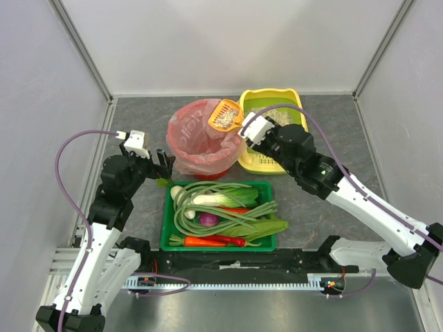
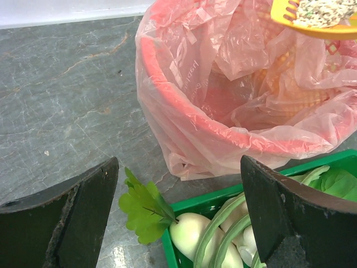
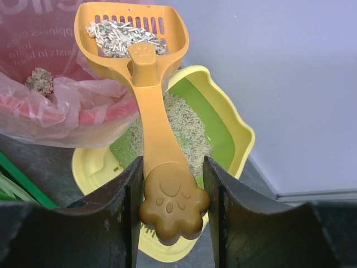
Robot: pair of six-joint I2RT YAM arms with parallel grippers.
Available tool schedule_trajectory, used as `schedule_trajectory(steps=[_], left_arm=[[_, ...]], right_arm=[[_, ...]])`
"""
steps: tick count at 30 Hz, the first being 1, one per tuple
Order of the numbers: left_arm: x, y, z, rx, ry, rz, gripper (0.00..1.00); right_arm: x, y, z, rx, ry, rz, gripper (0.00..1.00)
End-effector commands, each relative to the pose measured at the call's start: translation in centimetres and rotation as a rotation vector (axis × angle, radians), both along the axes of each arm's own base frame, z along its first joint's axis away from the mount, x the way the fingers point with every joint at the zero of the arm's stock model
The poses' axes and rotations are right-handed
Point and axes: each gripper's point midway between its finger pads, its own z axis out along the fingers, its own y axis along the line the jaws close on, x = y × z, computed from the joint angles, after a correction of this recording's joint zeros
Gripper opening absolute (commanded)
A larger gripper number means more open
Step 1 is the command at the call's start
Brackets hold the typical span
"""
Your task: Clean the litter box
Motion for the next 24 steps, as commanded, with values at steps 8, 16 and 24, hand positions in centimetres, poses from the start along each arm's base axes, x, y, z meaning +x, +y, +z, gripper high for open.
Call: schedule_trajectory(steps=[8, 16, 24], left_arm=[[0.0, -0.3, 1.3, 0.016, -0.063, -0.027, 0.96], [-0.2, -0.4, 1.5, 0.012, -0.073, -0.034, 0.96], [-0.3, -0.4, 1.9, 0.008, -0.085, -0.033, 0.96]], right_arm=[[-0.1, 2.5, 1.8, -0.41, -0.148, -0.078, 0.0], [0.0, 4.0, 2.3, -0.556, -0.241, -0.1, 0.0], [-1.0, 6.0, 4.0, -0.507, -0.31, -0.012, 0.0]])
